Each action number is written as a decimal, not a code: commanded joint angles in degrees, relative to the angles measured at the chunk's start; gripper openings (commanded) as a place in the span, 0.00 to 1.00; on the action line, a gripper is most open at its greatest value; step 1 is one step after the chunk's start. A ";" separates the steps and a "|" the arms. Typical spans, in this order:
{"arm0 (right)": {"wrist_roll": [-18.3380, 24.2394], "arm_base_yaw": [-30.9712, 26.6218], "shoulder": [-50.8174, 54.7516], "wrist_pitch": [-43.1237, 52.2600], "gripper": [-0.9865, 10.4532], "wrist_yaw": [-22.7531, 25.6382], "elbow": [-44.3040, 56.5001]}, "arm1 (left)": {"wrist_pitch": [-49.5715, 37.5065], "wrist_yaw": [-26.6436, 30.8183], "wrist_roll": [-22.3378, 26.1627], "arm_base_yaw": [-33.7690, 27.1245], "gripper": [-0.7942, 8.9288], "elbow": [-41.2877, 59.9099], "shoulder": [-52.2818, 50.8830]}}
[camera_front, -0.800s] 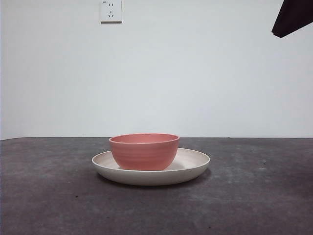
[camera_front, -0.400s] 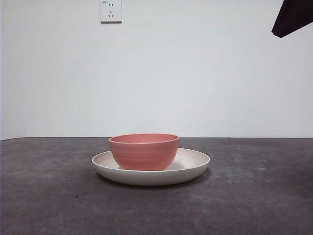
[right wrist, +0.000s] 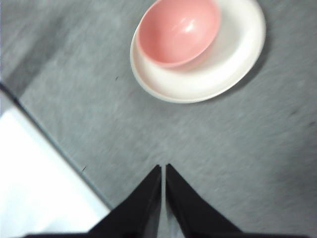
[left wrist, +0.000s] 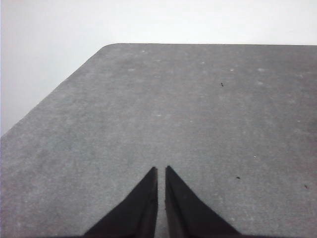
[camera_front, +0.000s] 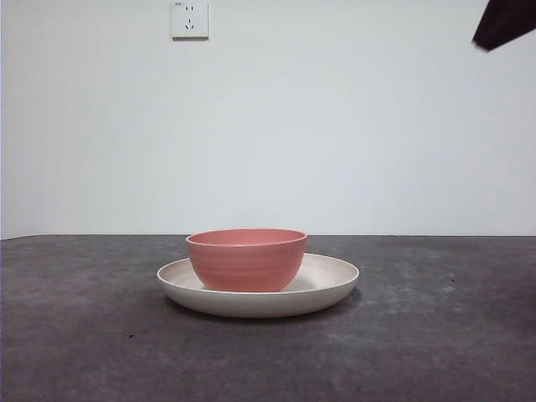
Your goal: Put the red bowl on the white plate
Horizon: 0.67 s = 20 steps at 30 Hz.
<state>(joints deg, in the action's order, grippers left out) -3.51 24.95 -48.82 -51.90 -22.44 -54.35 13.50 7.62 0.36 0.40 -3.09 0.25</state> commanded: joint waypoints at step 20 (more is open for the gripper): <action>4.22 -25.27 36.63 47.17 0.09 7.19 36.26 | 0.42 0.11 0.04 -0.02 0.12 1.16 -0.09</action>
<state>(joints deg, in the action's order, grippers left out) 0.23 -0.19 -12.43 -5.78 -15.77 -18.68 13.47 7.62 0.36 0.40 -3.09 0.25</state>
